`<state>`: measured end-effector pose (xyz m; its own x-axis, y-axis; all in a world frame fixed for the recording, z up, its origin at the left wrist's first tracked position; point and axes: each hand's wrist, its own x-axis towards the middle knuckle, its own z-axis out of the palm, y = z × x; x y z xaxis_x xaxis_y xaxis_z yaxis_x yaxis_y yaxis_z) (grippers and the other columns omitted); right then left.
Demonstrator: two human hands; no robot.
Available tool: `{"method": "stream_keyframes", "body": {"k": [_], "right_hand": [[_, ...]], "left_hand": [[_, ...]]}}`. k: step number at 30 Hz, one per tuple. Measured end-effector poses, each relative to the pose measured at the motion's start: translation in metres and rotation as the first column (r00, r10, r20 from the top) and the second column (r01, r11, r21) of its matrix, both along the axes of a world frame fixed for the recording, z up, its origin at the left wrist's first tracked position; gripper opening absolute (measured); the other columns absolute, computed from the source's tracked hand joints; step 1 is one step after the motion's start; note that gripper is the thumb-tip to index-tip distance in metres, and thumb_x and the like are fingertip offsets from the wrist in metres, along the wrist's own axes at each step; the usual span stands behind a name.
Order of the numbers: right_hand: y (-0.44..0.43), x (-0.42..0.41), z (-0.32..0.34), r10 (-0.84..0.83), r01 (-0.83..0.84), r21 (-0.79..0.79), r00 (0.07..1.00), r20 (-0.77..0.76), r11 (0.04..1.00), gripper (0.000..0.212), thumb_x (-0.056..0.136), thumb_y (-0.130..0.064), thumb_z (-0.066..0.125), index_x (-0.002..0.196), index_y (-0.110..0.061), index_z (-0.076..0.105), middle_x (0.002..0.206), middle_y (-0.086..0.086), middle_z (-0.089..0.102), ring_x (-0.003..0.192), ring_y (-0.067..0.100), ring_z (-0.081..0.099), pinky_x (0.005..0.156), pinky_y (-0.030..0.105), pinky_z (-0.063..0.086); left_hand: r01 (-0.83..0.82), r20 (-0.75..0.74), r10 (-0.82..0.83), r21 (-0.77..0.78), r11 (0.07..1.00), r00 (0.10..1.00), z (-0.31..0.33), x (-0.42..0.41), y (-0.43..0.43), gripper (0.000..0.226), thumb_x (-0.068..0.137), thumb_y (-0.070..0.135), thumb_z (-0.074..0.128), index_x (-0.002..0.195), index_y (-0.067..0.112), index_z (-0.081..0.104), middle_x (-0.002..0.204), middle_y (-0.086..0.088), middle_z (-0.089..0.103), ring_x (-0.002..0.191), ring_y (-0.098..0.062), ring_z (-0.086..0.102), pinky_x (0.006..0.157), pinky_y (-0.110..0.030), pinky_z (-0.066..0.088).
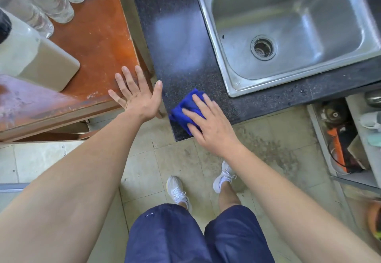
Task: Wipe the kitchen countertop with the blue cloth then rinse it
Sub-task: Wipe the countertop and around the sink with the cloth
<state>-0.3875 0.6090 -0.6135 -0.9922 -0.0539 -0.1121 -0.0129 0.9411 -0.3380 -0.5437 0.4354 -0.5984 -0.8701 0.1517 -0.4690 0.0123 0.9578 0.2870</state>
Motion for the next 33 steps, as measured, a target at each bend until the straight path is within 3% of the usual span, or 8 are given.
{"method": "stream_keyframes", "body": {"k": [2, 5, 10, 15, 19, 23, 27, 33], "right_hand": [[0.024, 0.033, 0.001, -0.042, 0.041, 0.015, 0.998, 0.052, 0.999, 0.046, 0.101, -0.039, 0.043, 0.144, -0.028, 0.051, 0.161, 0.011, 0.031, 0.148, 0.036, 0.025, 0.118, 0.049, 0.025], [0.071, 0.063, 0.007, -0.302, 0.299, 0.049, 0.950, 0.075, 0.953, 0.048, 0.102, -0.038, 0.038, 0.146, -0.022, 0.049, 0.161, 0.015, 0.029, 0.147, 0.040, 0.026, 0.118, 0.051, 0.028], [0.132, 0.053, 0.029, -0.597, 0.578, 0.147, 0.773, 0.216, 0.802, 0.051, 0.107, -0.035, 0.033, 0.156, -0.025, 0.029, 0.166, 0.012, 0.009, 0.152, 0.036, 0.007, 0.124, 0.040, 0.010], [0.132, 0.040, 0.029, -0.620, 0.599, 0.161, 0.748, 0.237, 0.784, 0.052, 0.107, -0.037, 0.031, 0.157, -0.030, 0.023, 0.167, 0.011, 0.002, 0.152, 0.037, 0.003, 0.124, 0.042, 0.011], [0.158, 0.048, 0.027, -0.487, 0.457, 0.175, 0.844, 0.224, 0.872, 0.052, 0.107, -0.041, 0.027, 0.157, -0.033, 0.019, 0.167, 0.010, 0.001, 0.152, 0.036, 0.002, 0.124, 0.044, 0.012], [0.179, 0.052, 0.024, -0.389, 0.356, 0.181, 0.901, 0.195, 0.917, 0.051, 0.105, -0.037, 0.038, 0.154, -0.031, 0.031, 0.165, 0.014, 0.014, 0.150, 0.042, 0.014, 0.119, 0.050, 0.020], [0.216, 0.062, 0.012, -0.315, 0.303, 0.104, 0.940, 0.132, 0.947, 0.051, 0.099, -0.026, 0.052, 0.149, -0.023, 0.044, 0.160, 0.019, 0.028, 0.145, 0.047, 0.026, 0.114, 0.054, 0.032], [0.342, 0.077, 0.013, -0.366, 0.349, 0.128, 0.919, 0.149, 0.928, 0.053, 0.104, -0.028, 0.041, 0.156, -0.028, 0.028, 0.166, 0.011, 0.009, 0.151, 0.040, 0.008, 0.122, 0.049, 0.017]], "left_hand": [[0.016, 0.012, -0.016, -0.003, 1.000, 1.000, 0.002, 0.000, -0.001, 0.082, 0.095, 0.071, 0.012, 0.153, 0.026, -0.023, 0.157, -0.006, -0.037, 0.143, -0.028, -0.037, 0.109, -0.062, -0.024], [0.033, 0.018, -0.033, -0.015, 0.999, 0.999, 0.004, 0.001, -0.002, 0.086, 0.092, 0.075, 0.014, 0.152, 0.027, -0.025, 0.157, -0.006, -0.038, 0.143, -0.028, -0.037, 0.108, -0.061, -0.024], [-0.003, -0.007, 0.002, -0.063, 0.998, 1.000, 0.010, 0.005, 0.003, 0.084, 0.094, 0.071, 0.013, 0.156, 0.023, -0.017, 0.160, -0.010, -0.031, 0.147, -0.029, -0.030, 0.114, -0.064, -0.016], [0.043, -0.145, -0.041, 0.006, 0.999, 0.989, 0.020, 0.052, 0.055, 0.073, 0.100, 0.060, 0.019, 0.158, 0.022, -0.003, 0.163, -0.012, -0.021, 0.150, -0.027, -0.021, 0.118, -0.060, -0.007], [0.229, -0.127, -0.218, 0.082, 0.970, 0.968, 0.022, 0.095, 0.121, 0.070, 0.101, 0.057, 0.020, 0.158, 0.024, -0.005, 0.164, -0.008, -0.019, 0.151, -0.025, -0.019, 0.120, -0.055, -0.005], [0.228, -0.114, -0.216, 0.099, 0.969, 0.970, 0.017, 0.115, 0.184, 0.072, 0.102, 0.056, 0.022, 0.158, 0.022, -0.008, 0.164, -0.010, -0.016, 0.151, -0.025, -0.015, 0.120, -0.055, -0.003], [0.136, -0.110, -0.131, 0.037, 0.990, 0.985, 0.012, 0.122, 0.237, 0.073, 0.101, 0.056, 0.023, 0.157, 0.022, -0.009, 0.164, -0.013, -0.017, 0.151, -0.026, -0.016, 0.120, -0.056, -0.003], [0.262, -0.078, -0.272, -0.114, 0.958, 0.959, 0.004, 0.138, 0.314, 0.071, 0.099, 0.062, 0.012, 0.156, 0.029, -0.015, 0.163, -0.013, -0.022, 0.149, -0.028, -0.023, 0.118, -0.060, -0.010]]}}
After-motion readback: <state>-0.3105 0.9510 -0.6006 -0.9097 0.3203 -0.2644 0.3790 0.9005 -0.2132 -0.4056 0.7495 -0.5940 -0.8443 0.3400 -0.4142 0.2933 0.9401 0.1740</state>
